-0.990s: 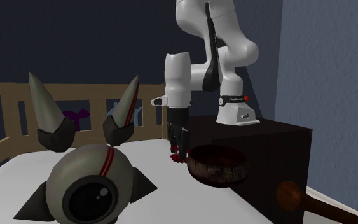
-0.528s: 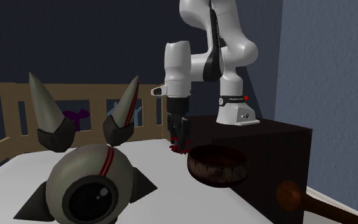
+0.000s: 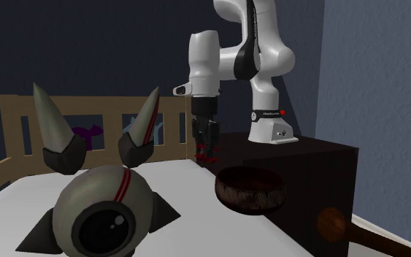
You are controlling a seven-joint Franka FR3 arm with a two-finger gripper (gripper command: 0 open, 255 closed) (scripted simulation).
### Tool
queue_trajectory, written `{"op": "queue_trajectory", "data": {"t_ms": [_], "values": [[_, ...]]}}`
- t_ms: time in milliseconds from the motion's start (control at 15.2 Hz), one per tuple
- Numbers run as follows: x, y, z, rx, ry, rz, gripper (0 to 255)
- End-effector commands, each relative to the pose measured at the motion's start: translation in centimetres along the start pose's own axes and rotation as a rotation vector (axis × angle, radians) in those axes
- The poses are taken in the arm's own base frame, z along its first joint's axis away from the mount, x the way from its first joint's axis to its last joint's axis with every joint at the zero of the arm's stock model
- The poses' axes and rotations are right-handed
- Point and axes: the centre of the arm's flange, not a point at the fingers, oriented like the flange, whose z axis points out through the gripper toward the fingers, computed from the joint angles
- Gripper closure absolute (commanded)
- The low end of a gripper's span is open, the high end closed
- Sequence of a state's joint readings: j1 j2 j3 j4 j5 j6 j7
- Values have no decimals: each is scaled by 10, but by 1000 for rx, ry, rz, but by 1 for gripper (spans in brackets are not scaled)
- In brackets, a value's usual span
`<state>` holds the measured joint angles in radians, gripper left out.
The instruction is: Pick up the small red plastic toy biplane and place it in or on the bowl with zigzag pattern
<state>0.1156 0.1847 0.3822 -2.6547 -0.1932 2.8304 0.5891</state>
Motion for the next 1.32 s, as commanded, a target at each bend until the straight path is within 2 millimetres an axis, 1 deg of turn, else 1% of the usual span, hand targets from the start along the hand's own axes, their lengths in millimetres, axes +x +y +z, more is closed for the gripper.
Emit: {"op": "queue_trajectory", "data": {"t_ms": [0, 792, 1254], "values": [[0, 1, -12, 0, -1, 0, 255], [0, 0, -73, 0, -1, 0, 255], [-23, -90, -78, 0, -1, 0, 255]]}}
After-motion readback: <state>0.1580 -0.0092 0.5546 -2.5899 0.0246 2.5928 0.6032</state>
